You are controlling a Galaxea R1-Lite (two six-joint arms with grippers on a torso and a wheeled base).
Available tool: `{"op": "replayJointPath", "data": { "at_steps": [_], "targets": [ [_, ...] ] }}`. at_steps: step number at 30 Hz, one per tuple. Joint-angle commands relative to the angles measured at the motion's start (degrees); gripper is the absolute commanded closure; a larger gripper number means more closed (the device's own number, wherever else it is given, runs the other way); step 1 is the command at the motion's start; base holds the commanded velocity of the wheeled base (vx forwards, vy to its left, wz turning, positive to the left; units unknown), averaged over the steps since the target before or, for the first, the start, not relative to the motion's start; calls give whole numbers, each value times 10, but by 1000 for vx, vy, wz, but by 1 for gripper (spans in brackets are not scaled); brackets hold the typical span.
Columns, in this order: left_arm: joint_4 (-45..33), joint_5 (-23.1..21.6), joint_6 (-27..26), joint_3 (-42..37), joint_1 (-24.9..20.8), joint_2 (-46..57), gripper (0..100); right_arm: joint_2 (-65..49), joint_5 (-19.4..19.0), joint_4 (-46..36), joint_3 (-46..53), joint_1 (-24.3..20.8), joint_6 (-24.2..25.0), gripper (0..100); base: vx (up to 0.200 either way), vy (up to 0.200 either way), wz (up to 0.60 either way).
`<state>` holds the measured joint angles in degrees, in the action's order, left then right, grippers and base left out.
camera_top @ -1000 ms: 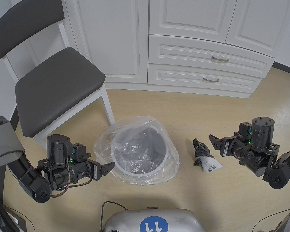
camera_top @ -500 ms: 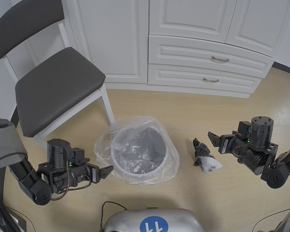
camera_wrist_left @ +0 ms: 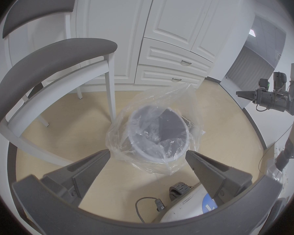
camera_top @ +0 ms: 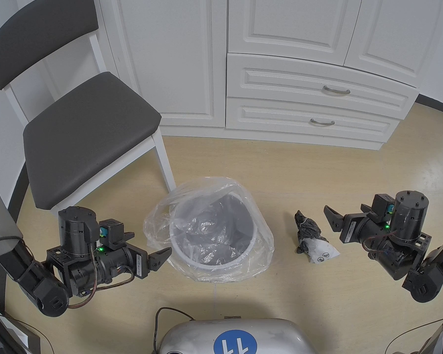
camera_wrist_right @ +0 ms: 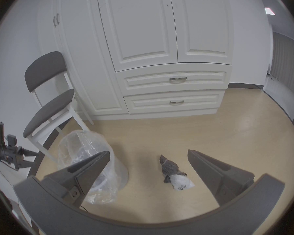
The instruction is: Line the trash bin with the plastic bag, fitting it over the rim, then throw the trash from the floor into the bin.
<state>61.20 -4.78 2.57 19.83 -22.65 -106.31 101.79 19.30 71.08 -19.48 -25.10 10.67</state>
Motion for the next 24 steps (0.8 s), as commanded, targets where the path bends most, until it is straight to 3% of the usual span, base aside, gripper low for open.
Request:
{"op": "replayJointPath", "data": {
  "at_steps": [1, 24],
  "targets": [
    [1, 0, -5, -1, -6, 11, 0, -10, 3, 2, 30, 6, -1, 0, 0, 0, 0],
    [-12, 1, -5, -3, 5, 34, 0, -39, 3, 1, 52, -2, -41, 0, 0, 0, 0]
  ]
}}
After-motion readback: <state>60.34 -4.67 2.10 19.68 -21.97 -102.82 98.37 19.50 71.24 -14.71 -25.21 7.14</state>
